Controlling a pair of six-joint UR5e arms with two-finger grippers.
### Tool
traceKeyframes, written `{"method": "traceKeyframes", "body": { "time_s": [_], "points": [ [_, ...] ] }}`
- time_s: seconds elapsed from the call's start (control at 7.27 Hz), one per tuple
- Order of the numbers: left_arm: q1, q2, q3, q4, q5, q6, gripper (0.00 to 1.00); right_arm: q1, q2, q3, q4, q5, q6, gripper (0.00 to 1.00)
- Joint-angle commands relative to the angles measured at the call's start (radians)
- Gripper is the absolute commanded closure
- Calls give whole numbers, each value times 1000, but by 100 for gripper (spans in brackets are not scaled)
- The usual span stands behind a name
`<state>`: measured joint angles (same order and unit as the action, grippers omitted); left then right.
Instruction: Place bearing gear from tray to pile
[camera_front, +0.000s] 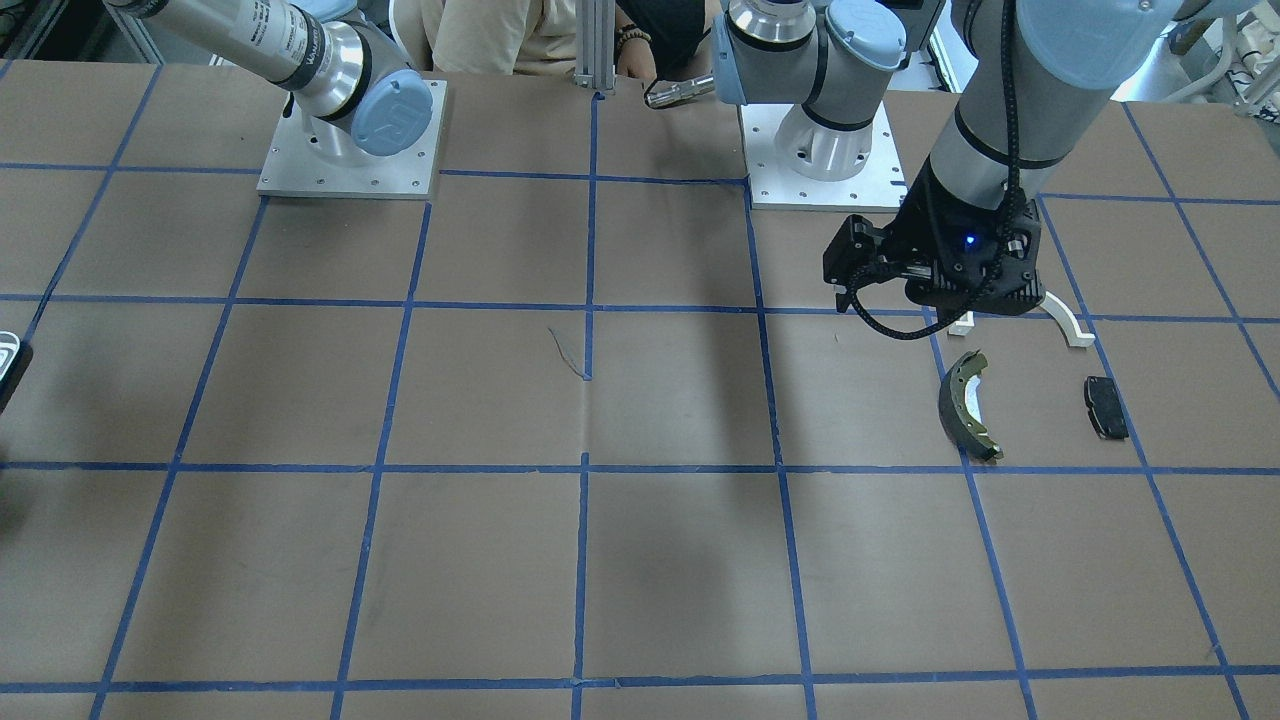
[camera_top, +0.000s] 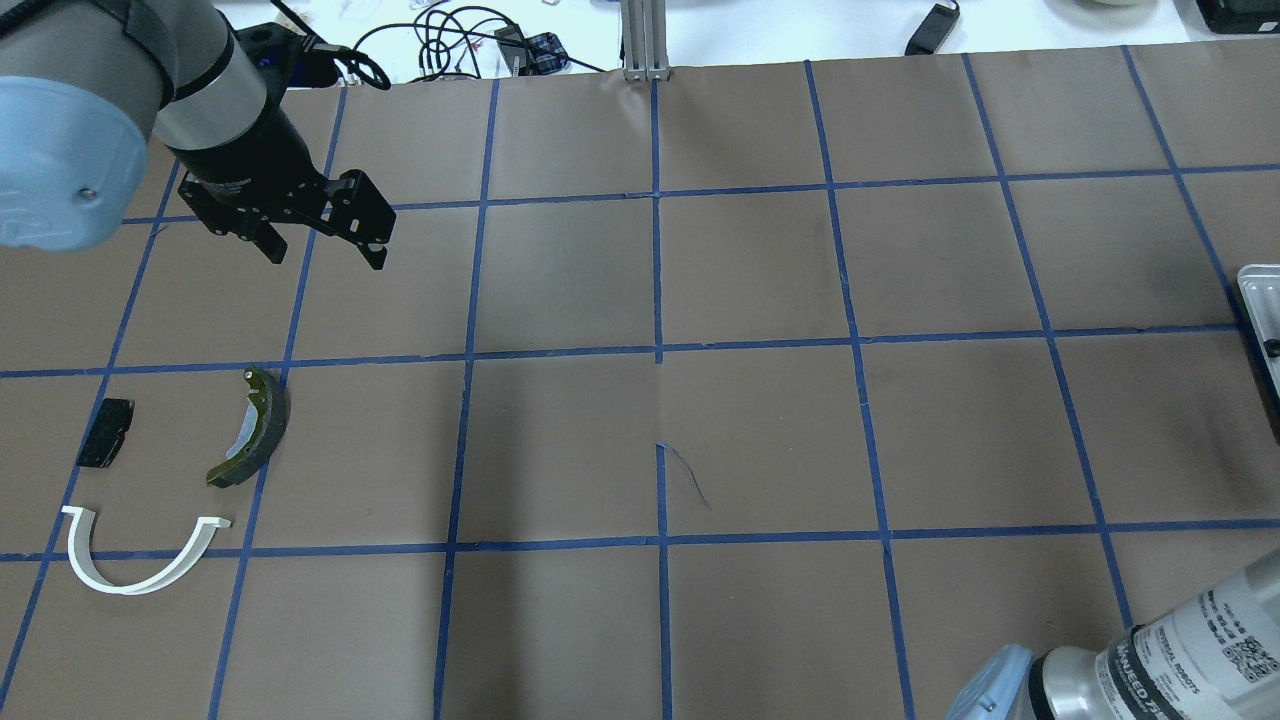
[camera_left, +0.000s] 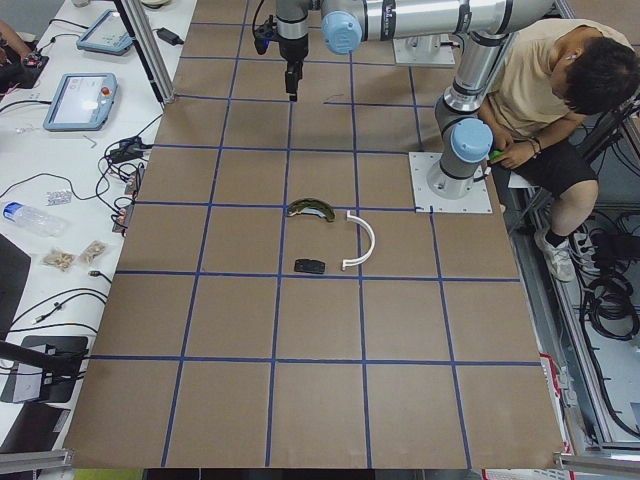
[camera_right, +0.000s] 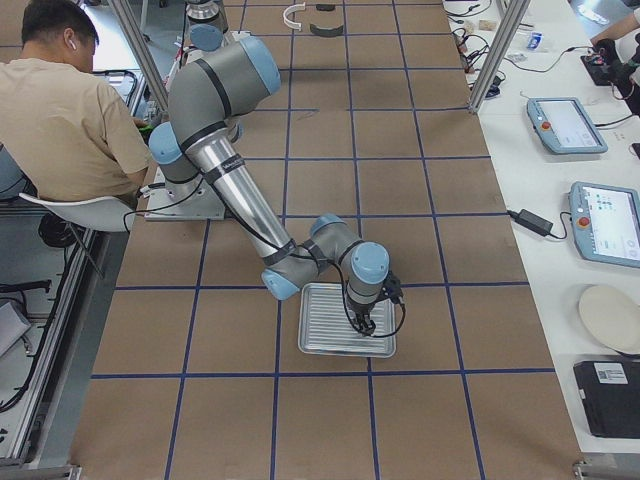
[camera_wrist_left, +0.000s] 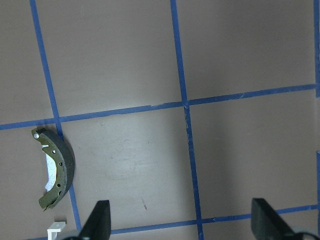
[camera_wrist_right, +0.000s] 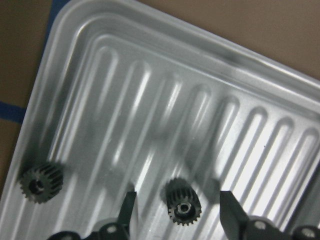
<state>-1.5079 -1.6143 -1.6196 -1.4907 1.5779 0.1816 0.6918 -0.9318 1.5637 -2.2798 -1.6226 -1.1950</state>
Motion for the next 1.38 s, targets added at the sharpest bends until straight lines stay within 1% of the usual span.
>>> {"method": "traceKeyframes", "body": {
  "time_s": [0.0, 0.28, 0.41, 0.69, 0.83, 0.96, 1.1, 1.24],
  "points": [
    [0, -4, 3, 1, -1, -1, 0, 0, 14, -30, 0, 0, -5, 56],
    [0, -6, 0, 1, -1, 1, 0, 0, 24, -42, 2, 1, 3, 74],
    [0, -9, 0, 1, -2, 1, 0, 0, 24, -44, 3, 6, 8, 78],
    [0, -6, 0, 0, -1, 1, 0, 3, -8, -42, 20, 0, 12, 80],
    [0, -7, 0, 1, -1, 1, 0, 20, -65, -42, 95, -2, 72, 80],
    [0, -12, 0, 3, -2, 1, 0, 81, -187, -28, 249, 7, 165, 81],
    [0, -10, 0, 9, -1, 1, 0, 219, -302, -28, 381, 0, 277, 82],
    [0, -7, 0, 9, 1, 1, 0, 364, -356, -27, 407, 0, 442, 81]
  ]
}}
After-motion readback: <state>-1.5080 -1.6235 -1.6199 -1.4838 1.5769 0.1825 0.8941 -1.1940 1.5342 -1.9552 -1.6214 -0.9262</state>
